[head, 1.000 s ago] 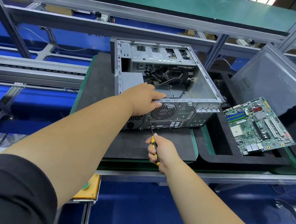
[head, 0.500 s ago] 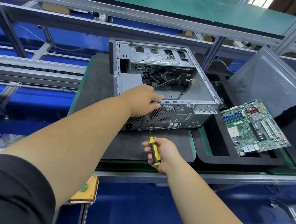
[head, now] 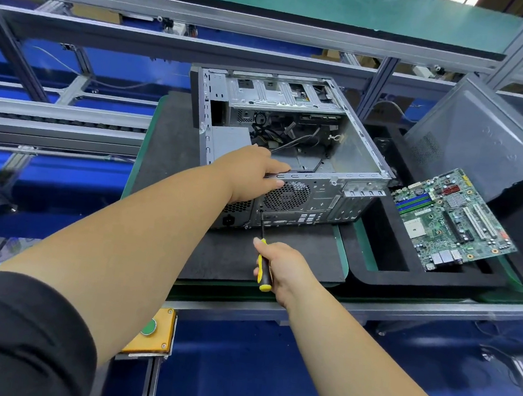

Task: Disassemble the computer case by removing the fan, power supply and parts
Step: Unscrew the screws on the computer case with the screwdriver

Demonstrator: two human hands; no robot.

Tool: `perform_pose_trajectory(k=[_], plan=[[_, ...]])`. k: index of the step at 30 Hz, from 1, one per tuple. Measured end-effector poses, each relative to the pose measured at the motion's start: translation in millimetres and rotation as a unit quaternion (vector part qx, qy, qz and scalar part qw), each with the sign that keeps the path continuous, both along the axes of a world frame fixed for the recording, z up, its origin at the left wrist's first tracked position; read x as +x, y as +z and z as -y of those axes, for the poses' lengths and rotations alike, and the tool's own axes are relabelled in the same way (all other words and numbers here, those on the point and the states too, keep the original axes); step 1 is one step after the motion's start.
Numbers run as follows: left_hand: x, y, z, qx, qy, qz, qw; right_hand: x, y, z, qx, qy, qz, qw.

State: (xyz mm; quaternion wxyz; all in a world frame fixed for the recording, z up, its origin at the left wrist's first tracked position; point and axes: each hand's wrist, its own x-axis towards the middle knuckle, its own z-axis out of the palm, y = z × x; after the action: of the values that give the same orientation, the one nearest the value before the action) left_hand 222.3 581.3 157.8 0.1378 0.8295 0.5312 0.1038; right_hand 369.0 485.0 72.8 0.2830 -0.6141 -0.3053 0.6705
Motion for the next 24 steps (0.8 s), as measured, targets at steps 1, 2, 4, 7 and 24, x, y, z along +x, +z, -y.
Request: perform_pose_trajectory(k=[1, 2, 4, 7, 24], plan=[[0.0, 0.1, -0.1, -0.001, 0.0, 0.001, 1.0, -0.2, -1.1, 0.4, 0.013, 0.005, 0.029, 0.999], [0.1, 0.1, -0.1, -0.002, 0.0, 0.002, 1.0, 0.0, -2.0, 0.9, 0.024, 0.008, 0.059, 0.998], [0.2, 0.1, -0.4, -0.002, 0.0, 0.002, 1.0, 1.0, -2.8, 1.6, 0.036, 0.009, 0.103, 0.994], [0.5, -0.1, -0.3, -0.001, 0.0, 0.003, 1.0, 2.3, 0.7, 0.3, 0.029, 0.019, 0.11, 0.993], [0.5, 2.2, 1.6, -0.006, -0.002, 0.0, 1.0, 8.2, -7.6, 0.1, -0.075, -0.028, -0.063, 0.995]])
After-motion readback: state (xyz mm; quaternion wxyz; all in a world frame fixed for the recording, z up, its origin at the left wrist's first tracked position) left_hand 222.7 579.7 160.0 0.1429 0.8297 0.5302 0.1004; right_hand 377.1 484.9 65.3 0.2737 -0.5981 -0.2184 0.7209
